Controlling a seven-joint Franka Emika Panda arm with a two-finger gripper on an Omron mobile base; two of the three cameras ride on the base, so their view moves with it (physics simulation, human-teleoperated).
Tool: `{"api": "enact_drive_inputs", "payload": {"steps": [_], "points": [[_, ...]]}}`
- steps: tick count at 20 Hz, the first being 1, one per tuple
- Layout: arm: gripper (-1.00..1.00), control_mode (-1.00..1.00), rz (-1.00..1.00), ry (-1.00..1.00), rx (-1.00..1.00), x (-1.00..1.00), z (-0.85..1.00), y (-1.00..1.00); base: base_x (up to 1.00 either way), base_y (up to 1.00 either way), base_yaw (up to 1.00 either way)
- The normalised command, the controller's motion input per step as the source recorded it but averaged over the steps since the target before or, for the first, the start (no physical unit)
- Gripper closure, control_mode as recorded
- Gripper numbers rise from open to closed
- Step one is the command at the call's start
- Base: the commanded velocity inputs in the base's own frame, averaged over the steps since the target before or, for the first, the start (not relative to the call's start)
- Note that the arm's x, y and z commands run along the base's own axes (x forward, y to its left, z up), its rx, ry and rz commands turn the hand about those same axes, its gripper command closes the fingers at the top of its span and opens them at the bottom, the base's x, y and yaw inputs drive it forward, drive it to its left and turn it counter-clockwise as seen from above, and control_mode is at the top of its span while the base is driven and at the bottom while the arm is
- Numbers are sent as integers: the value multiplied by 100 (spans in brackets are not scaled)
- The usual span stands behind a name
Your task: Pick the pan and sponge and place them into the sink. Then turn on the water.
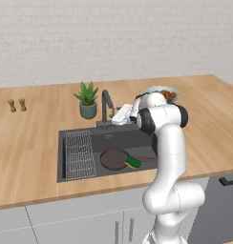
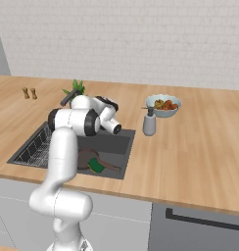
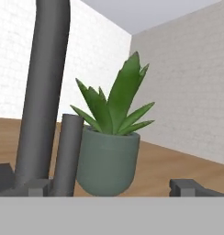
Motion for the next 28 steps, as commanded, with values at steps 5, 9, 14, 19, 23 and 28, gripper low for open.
{"api": "enact_drive_inputs", "payload": {"steps": [5,9,14,19,23,28], "points": [[100,-100,0,0,4,28,0,0,0,0,0],[100,-100,0,0,5,17,0,0,0,0,0],[100,-100,-6,0,10,0,0,-22,0,0,0],[100,-100,-11,0,12,0,0,-53,0,0,0],[100,-100,-10,6,12,0,0,-68,0,0,0],[100,-100,-9,14,10,0,0,-79,0,0,0]]}}
